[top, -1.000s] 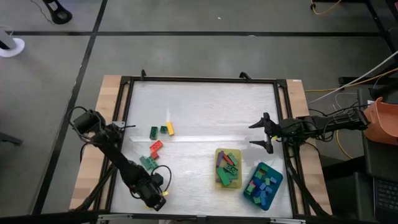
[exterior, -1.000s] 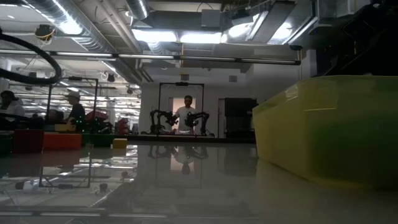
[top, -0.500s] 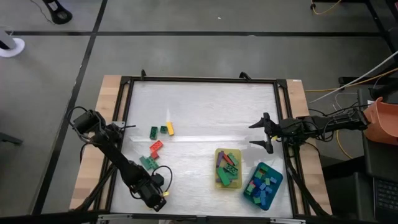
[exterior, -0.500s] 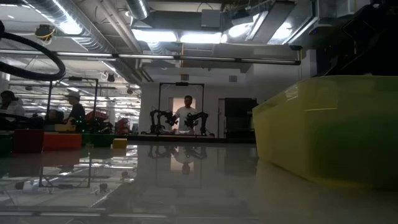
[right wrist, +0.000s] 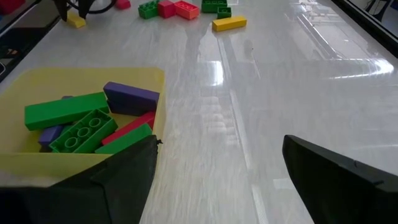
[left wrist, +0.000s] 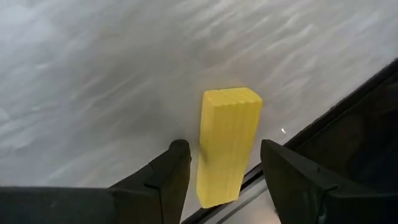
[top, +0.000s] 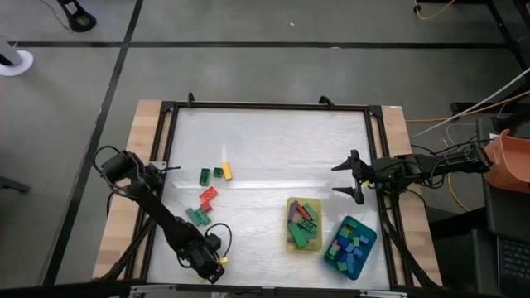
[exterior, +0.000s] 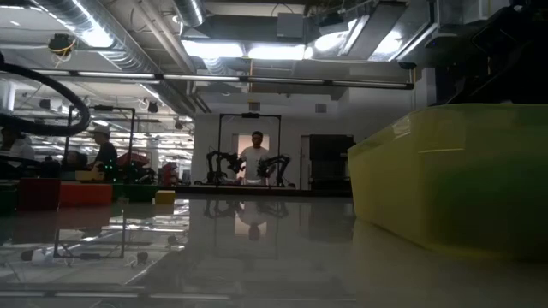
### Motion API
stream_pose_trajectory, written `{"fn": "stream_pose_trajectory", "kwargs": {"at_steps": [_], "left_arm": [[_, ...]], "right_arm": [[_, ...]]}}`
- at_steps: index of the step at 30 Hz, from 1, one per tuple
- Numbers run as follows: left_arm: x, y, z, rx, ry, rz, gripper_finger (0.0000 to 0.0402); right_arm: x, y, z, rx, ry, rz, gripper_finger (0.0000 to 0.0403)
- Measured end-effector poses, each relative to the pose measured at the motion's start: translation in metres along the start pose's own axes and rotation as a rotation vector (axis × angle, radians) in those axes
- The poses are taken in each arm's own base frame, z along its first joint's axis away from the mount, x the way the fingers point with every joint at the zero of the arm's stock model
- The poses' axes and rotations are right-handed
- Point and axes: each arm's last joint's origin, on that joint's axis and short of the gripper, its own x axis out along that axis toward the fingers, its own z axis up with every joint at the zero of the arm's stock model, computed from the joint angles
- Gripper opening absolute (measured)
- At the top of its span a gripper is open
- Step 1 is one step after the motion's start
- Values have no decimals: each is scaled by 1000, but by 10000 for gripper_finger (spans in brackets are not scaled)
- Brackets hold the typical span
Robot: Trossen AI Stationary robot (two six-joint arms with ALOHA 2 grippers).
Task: Sort blocks by size
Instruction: Put the long yellow block into the yellow bin
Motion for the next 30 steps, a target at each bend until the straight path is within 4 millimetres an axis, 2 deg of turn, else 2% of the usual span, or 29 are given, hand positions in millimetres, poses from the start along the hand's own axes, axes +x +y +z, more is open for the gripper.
{"fn": "stream_pose_trajectory", "kwargs": {"at_steps": [10, 20, 27, 30], "left_arm": [[1, 2, 4, -77, -7, 17, 166], [9, 3, 30, -159, 17, 53, 122], [6, 1, 42, -206, 45, 34, 81], [1, -3, 48, -183, 28, -7, 80]], "right_arm": [[0, 0, 0, 0, 2, 0, 344], [0, 0, 0, 0, 2, 0, 344], [0, 0, 0, 0, 2, 0, 344], [0, 0, 0, -1, 2, 0, 344]]}}
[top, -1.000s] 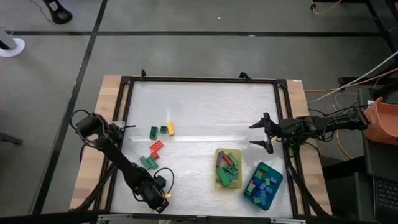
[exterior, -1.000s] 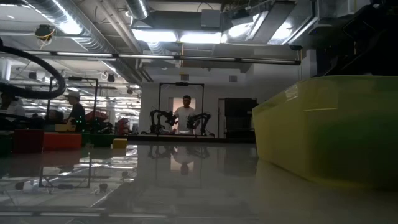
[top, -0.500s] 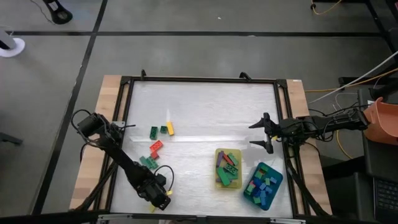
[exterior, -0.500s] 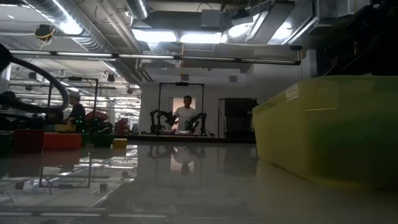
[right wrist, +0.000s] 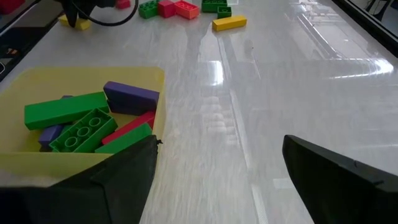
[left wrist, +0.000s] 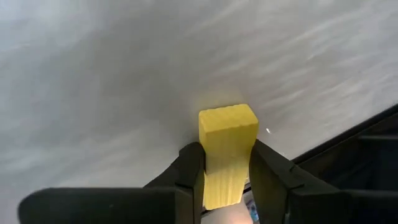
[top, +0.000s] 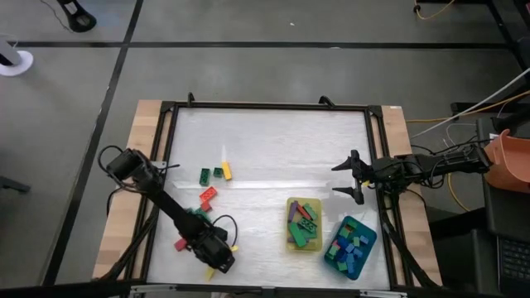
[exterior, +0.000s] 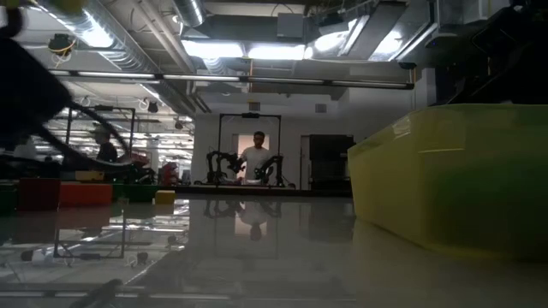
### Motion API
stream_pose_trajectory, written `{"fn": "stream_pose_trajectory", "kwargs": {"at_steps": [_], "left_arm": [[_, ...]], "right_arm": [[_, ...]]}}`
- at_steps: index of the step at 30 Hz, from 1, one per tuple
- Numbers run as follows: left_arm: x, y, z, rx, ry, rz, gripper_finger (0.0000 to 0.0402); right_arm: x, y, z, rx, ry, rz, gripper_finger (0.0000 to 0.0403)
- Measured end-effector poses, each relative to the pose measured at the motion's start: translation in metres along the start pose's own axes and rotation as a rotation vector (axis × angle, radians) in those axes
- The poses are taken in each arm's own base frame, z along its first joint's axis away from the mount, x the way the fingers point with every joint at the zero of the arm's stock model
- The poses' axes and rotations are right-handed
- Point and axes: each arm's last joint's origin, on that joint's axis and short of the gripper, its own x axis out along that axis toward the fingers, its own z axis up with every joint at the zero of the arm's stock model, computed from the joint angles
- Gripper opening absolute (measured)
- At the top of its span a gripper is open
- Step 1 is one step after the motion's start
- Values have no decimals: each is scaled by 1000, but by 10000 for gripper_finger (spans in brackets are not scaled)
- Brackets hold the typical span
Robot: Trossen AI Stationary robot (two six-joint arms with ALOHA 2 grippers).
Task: Sort blocks by size
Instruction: Put the long yellow block into the yellow bin
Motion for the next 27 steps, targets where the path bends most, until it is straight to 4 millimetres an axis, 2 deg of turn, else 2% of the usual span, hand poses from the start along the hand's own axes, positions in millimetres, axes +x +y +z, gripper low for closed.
{"fn": "stream_pose_trajectory", "kwargs": {"at_steps": [7, 17, 23, 27], "left_arm": [[-9, -18, 20, 150, -46, -165, 87], [-37, -60, 64, 450, -260, -578, 87], [-61, -75, 87, 586, -404, -771, 89], [-75, -78, 108, 644, -607, -791, 92]], "right_arm": [[0, 0, 0, 1, -1, -1, 344], [0, 0, 0, 0, 0, 0, 344], [0, 0, 0, 0, 0, -1, 344], [0, 0, 0, 0, 0, -1, 344]]}}
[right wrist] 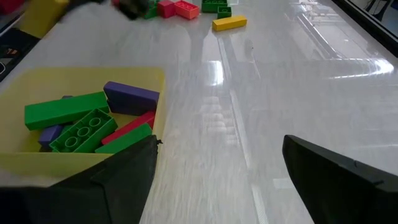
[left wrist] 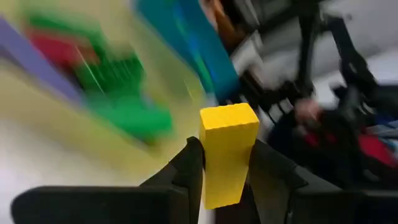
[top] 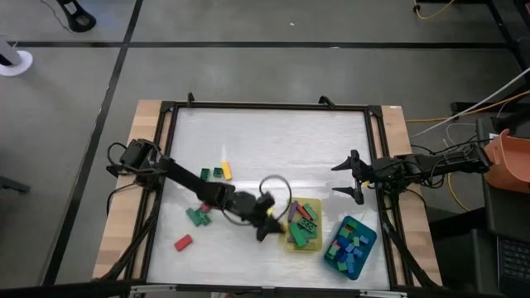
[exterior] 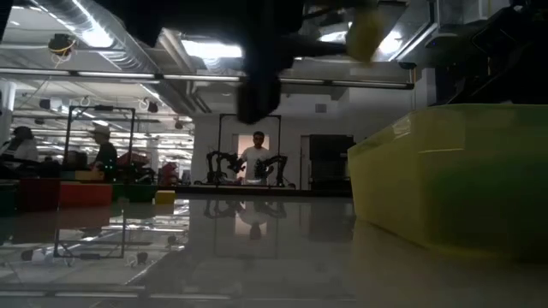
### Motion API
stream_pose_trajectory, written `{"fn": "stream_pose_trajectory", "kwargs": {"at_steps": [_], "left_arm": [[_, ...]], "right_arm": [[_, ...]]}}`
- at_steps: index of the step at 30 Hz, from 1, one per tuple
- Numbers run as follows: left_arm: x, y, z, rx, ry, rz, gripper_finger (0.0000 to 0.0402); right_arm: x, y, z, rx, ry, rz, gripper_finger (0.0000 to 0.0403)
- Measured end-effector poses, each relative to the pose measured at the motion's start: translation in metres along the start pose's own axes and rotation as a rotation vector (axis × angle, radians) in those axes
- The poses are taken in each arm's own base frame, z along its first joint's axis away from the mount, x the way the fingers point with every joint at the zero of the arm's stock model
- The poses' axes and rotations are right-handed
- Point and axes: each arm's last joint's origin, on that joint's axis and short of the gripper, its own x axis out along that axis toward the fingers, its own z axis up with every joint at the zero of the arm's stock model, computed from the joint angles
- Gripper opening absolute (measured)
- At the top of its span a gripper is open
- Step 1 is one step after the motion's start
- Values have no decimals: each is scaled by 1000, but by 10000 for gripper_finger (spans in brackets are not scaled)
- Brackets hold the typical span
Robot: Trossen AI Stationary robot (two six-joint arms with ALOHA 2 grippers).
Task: Sort blocks by size
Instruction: Put the long yellow block into the yellow bin, then put the long green game piece into the yellow bin
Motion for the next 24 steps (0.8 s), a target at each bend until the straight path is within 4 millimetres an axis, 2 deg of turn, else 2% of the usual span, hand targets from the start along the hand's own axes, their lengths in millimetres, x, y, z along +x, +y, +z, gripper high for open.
{"fn": "stream_pose_trajectory", "kwargs": {"at_steps": [5, 9, 13, 20, 24], "left_arm": [[-2, 15, 22, 173, -133, 104, 101], [-3, 18, 32, 250, -198, 129, 108], [-4, 16, 34, 328, -225, 126, 127], [-2, 19, 33, 333, -239, 152, 185], [0, 22, 32, 331, -231, 160, 199]], "right_arm": [[0, 0, 0, 0, 0, 0, 344], [0, 0, 0, 0, 0, 0, 344], [0, 0, 0, 0, -1, 0, 344], [0, -1, 1, -2, -8, -21, 344], [-1, -2, 2, 1, -29, -81, 344]]}}
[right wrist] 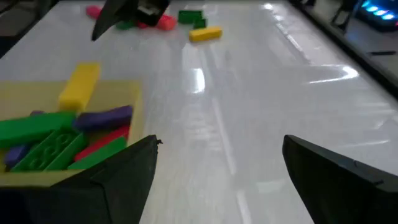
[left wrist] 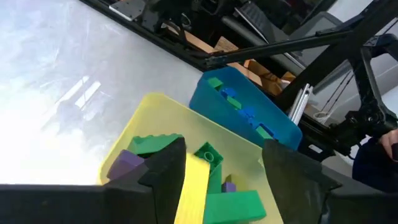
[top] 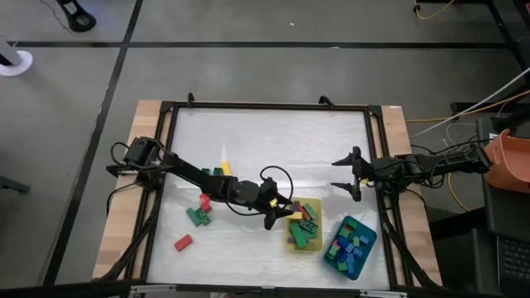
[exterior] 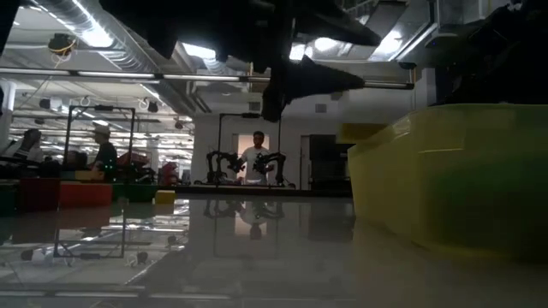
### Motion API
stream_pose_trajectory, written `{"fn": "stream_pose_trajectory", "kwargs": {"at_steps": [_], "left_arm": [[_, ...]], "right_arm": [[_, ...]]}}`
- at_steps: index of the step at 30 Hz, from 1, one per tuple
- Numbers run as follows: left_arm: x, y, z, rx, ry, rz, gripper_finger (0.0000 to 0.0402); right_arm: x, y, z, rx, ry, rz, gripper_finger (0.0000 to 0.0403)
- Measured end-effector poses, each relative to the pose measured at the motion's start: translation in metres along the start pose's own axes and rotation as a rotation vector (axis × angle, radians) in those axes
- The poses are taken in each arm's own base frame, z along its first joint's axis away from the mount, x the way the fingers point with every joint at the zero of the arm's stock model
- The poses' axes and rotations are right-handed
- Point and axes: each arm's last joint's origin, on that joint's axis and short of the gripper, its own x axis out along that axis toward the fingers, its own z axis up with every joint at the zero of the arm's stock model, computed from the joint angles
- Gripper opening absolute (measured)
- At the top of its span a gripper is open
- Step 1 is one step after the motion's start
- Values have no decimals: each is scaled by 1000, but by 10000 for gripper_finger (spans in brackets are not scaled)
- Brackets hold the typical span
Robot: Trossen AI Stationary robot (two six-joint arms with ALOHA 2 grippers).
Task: Sort blocks by size
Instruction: Put the long green game piece into the yellow bin
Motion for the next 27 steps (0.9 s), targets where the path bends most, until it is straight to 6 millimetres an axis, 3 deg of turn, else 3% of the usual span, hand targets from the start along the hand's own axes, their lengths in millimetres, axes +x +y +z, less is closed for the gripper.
{"fn": "stream_pose_trajectory", "kwargs": {"at_steps": [7, 14, 19, 22, 27], "left_arm": [[-18, -6, 22, 33, 72, -63, 185], [-62, -5, 36, 44, 324, 71, 177], [-100, 7, 37, -7, 527, 282, 176], [-120, 18, 35, -18, 602, 493, 176], [-141, 40, 29, -12, 687, 823, 176]], "right_arm": [[-12, -3, 4, 17, -100, -13, 344], [-27, -7, 7, 40, -215, -3, 344], [-32, -8, 7, 49, -252, 0, 344], [-33, -8, 7, 50, -262, 1, 344], [-34, -8, 7, 51, -264, 1, 344]]}}
